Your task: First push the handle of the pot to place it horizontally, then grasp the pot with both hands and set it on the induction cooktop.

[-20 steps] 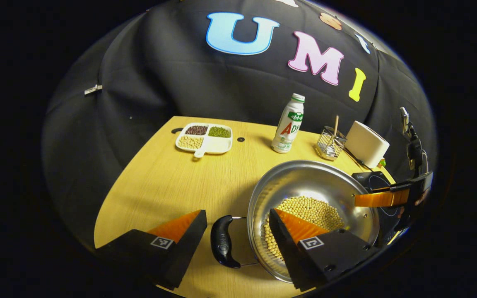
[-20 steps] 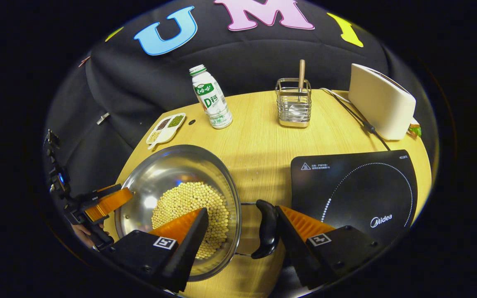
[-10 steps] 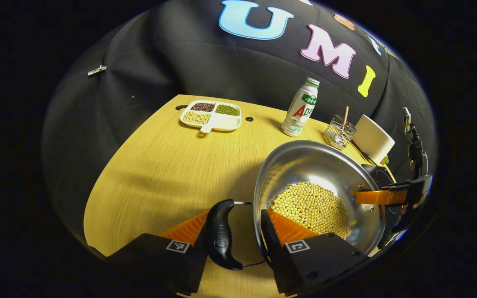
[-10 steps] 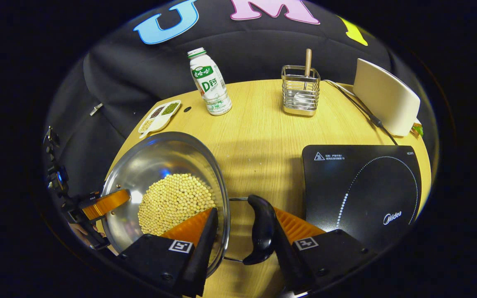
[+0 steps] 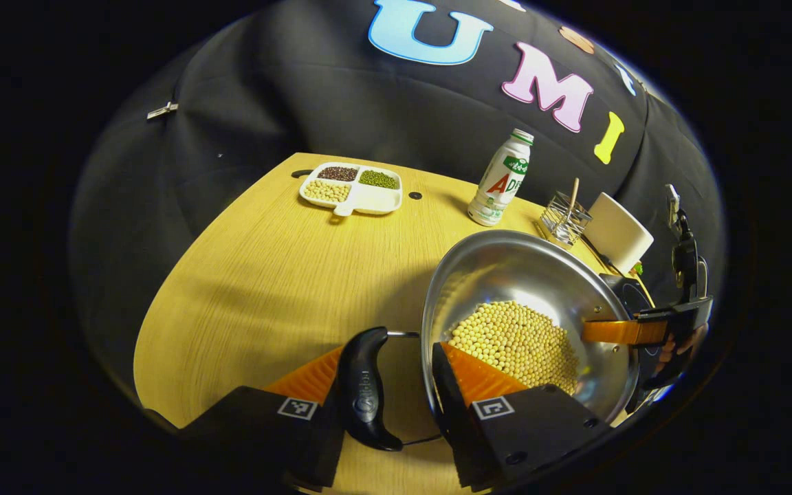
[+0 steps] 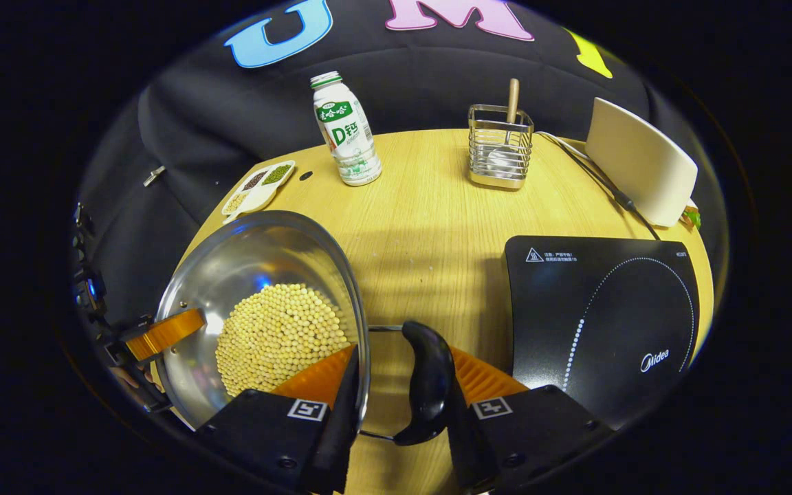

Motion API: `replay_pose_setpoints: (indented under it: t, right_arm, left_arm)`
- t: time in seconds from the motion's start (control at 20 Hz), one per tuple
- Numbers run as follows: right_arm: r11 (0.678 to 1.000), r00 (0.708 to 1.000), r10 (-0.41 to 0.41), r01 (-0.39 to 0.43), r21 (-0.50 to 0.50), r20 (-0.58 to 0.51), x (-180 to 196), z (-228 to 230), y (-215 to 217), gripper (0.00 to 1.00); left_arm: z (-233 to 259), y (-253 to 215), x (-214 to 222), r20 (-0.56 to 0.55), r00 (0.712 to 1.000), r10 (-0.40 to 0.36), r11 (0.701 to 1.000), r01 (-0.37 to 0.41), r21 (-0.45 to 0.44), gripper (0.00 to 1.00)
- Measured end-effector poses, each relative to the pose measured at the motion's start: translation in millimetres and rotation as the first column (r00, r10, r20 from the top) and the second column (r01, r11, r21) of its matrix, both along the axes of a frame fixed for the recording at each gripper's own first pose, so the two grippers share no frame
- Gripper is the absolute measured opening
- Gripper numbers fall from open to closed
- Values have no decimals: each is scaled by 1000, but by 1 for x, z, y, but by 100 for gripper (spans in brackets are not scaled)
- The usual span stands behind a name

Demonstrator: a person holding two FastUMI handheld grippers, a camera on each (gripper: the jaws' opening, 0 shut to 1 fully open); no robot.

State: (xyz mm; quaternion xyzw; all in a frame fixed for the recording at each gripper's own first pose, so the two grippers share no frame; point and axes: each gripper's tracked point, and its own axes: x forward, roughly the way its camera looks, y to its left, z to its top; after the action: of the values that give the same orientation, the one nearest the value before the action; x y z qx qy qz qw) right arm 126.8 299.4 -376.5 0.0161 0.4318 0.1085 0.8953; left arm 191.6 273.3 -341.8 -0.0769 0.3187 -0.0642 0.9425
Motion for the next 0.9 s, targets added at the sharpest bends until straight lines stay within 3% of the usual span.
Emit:
replay_pose_setpoints:
  t: [0.45, 0.9]
  right_arm:
    - [997, 997, 64, -62, -46, 46, -10, 7, 4, 61]
    - [999, 995, 51, -50, -18, 91, -25, 56, -16, 61]
  left_arm:
    - [-4, 4, -19, -37, 999, 32, 999, -31, 29, 63]
    - [48, -18, -37, 25, 1000, 19, 998, -21, 56, 62]
